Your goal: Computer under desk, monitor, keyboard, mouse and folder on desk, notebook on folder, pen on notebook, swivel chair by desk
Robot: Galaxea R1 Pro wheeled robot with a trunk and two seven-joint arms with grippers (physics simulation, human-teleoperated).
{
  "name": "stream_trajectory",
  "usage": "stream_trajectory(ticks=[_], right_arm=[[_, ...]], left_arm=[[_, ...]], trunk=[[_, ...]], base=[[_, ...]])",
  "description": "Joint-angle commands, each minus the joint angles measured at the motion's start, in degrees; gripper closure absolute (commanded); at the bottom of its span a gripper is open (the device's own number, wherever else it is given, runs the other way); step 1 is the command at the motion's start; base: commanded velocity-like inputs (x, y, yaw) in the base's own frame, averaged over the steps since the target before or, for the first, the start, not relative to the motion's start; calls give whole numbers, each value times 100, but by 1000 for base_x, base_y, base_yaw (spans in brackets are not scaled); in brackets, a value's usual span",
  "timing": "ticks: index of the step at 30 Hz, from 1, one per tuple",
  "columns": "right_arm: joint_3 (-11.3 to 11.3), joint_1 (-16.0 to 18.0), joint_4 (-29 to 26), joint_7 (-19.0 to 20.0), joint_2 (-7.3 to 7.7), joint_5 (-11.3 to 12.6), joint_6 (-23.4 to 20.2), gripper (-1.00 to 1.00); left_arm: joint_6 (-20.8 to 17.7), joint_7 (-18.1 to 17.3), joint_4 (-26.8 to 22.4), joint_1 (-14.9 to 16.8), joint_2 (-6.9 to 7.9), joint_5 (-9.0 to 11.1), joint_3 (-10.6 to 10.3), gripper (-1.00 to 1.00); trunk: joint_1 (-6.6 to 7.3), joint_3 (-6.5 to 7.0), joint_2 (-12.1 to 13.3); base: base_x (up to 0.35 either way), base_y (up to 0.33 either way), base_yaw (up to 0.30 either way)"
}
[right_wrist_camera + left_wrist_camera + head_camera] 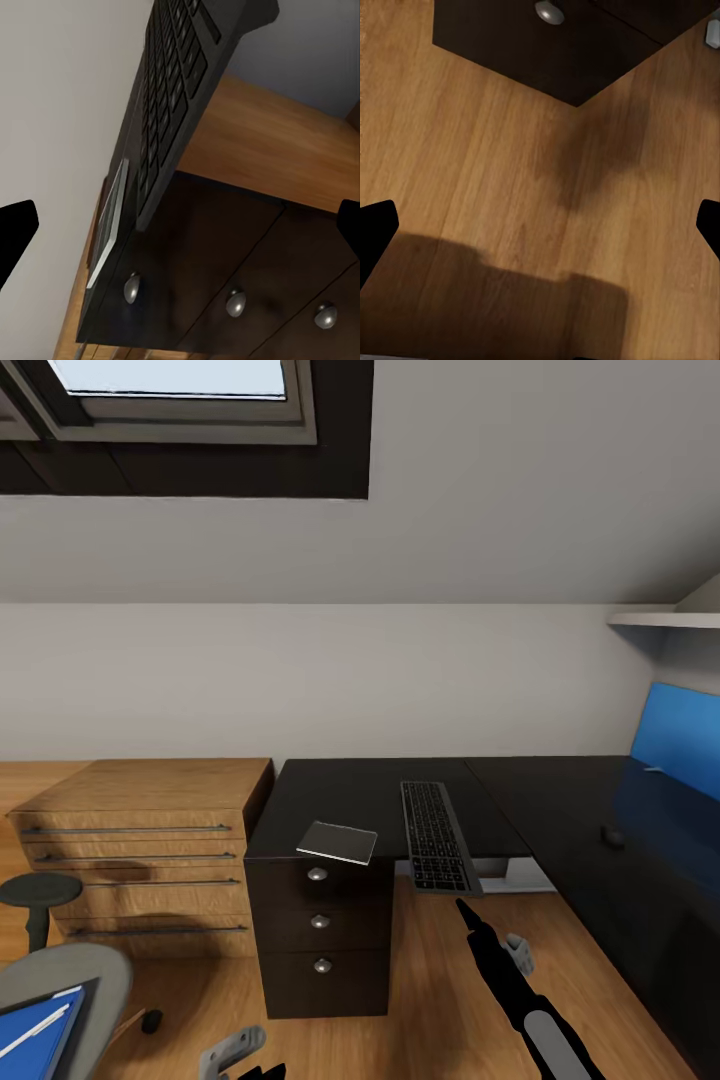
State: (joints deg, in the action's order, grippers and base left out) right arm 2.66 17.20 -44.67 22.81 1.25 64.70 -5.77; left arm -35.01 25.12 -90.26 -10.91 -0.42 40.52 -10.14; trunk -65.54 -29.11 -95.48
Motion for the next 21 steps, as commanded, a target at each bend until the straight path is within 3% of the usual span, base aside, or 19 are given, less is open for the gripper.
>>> stream_trajectory(ticks=[1, 5, 21], right_arm=[[15, 2, -2, 22, -1, 60, -56, -100], [15, 2, -1, 22, -1, 60, -56, -100], [15, 2, 2, 14, -1, 60, -56, -100]], left_arm=[[-6, 58, -9, 1, -1, 61, -1, -100], [-6, 78, -9, 1, -2, 61, -7, -100], [-6, 40, -9, 1, -1, 63, 1, -100]], trunk=[[-22, -23, -43], [-110, -95, -203], [-110, -95, -203]], base=[[2, 1, 0], [0, 0, 0], [33, 8, 0]])
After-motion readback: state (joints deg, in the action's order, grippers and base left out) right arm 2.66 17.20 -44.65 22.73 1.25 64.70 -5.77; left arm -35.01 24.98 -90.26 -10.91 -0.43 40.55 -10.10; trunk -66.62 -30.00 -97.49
